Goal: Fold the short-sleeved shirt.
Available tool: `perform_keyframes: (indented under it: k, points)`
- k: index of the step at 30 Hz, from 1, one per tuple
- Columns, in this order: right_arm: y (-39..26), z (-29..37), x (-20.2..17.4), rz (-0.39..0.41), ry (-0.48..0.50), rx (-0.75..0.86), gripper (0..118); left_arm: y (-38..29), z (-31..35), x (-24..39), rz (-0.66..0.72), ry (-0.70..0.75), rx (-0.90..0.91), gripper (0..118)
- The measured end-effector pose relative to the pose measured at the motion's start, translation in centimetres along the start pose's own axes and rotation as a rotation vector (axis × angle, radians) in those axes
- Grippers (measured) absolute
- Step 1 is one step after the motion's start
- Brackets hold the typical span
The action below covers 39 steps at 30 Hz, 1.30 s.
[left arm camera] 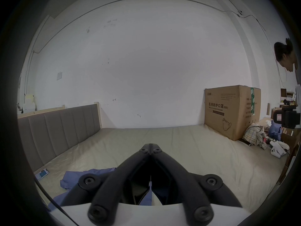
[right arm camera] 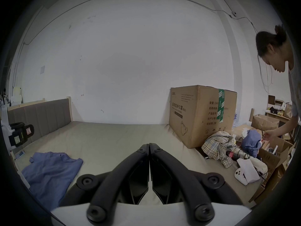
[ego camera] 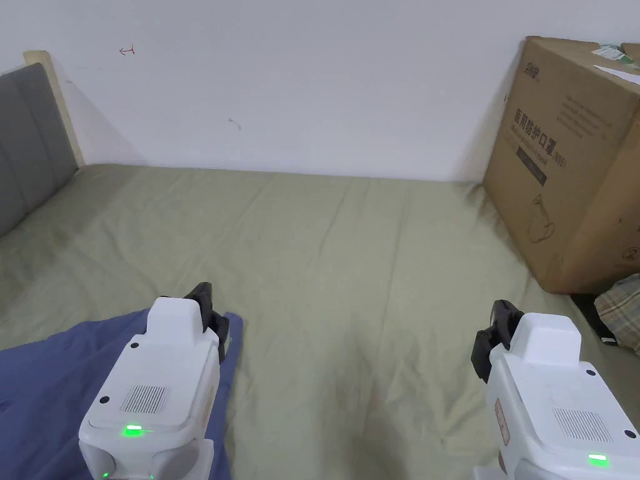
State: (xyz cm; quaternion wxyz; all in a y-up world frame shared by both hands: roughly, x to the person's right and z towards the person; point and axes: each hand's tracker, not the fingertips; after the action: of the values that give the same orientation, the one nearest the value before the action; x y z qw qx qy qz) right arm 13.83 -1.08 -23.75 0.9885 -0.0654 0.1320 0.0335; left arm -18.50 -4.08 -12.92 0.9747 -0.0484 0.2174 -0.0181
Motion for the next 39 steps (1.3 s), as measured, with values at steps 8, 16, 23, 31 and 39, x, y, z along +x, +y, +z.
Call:
perform_keyframes:
  k: [8,16,23,31,39]
  points:
    - [0.3,-0.3,-1.0,0.007,0.025,-0.002,0,-0.2,0.1,-1.3,0.003,0.035,-0.010,0]
    - [0.5,-2.3,-7.1,0.029,0.212,0.003,0,-1.0,3.2,-8.9,0.036,0.241,-0.037,0]
    - [0.5,-2.5,-15.6,0.037,0.424,-0.001,0,-2.0,8.4,-16.8,0.048,0.451,-0.073,0]
    - [0.0,-1.0,-22.3,0.032,0.575,-0.009,0,-2.7,13.1,-21.9,0.045,0.577,-0.111,0]
    - [-0.4,-0.8,-23.3,0.039,0.594,-0.013,0,-2.9,10.9,-22.8,0.093,0.483,-0.216,0]
